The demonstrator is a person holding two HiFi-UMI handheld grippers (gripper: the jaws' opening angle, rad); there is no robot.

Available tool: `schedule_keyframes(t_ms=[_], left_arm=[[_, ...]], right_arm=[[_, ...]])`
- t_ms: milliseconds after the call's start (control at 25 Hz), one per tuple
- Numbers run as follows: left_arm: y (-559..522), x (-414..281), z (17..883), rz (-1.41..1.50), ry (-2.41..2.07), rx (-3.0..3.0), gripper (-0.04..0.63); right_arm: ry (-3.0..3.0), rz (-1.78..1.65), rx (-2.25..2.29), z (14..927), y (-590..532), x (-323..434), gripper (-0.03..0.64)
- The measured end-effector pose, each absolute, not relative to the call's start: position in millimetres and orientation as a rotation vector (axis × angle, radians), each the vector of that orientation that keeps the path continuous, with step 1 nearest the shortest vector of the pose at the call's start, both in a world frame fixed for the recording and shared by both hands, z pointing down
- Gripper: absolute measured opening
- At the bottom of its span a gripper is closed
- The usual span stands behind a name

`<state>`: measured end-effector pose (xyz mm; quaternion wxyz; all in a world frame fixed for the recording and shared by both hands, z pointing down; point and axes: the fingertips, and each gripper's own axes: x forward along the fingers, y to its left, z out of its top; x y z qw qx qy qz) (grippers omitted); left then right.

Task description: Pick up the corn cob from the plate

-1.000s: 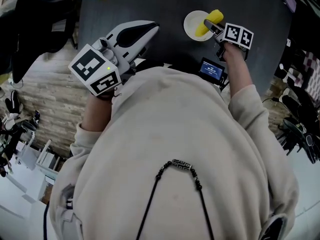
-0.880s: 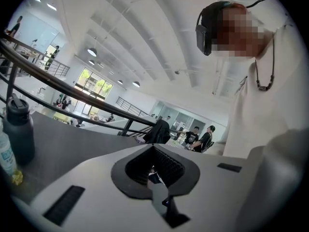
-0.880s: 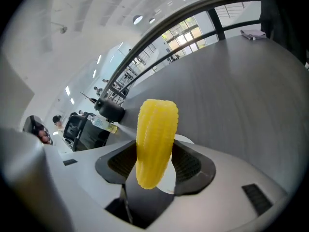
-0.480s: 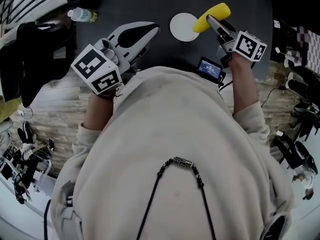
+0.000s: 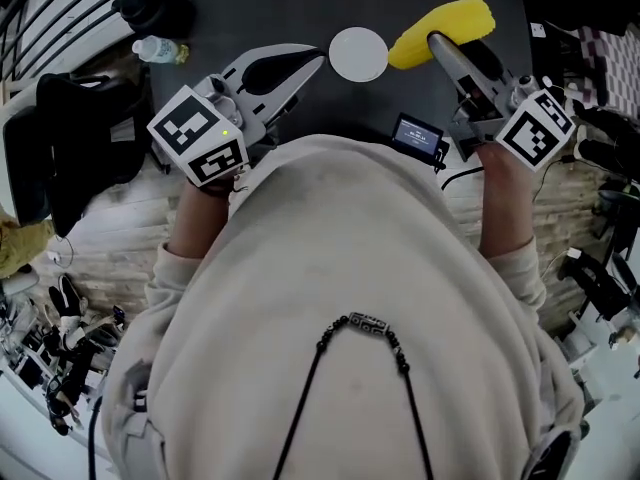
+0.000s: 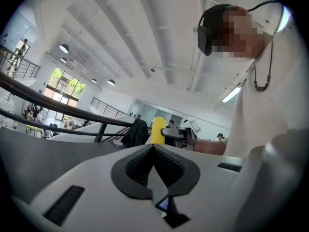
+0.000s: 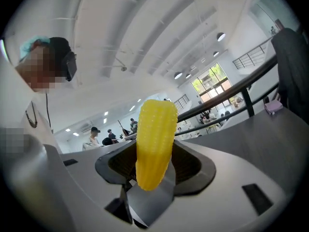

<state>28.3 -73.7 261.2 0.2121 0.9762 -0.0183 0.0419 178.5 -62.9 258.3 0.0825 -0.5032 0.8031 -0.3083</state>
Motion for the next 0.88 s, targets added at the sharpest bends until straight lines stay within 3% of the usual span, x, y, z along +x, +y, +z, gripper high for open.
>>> schedule_keyframes(t_ms=[280,880], left_arm=[[-69,33,251,0.090,-0.014,2.740,0.005],[-67,41,251,0.073,-0.006,2.731,0.005]], right_arm=[[2.475,-0.747,-1.469,224,-44,173,0.238],[2.528,-0.724,-1.423,220,-49,168,0.238]])
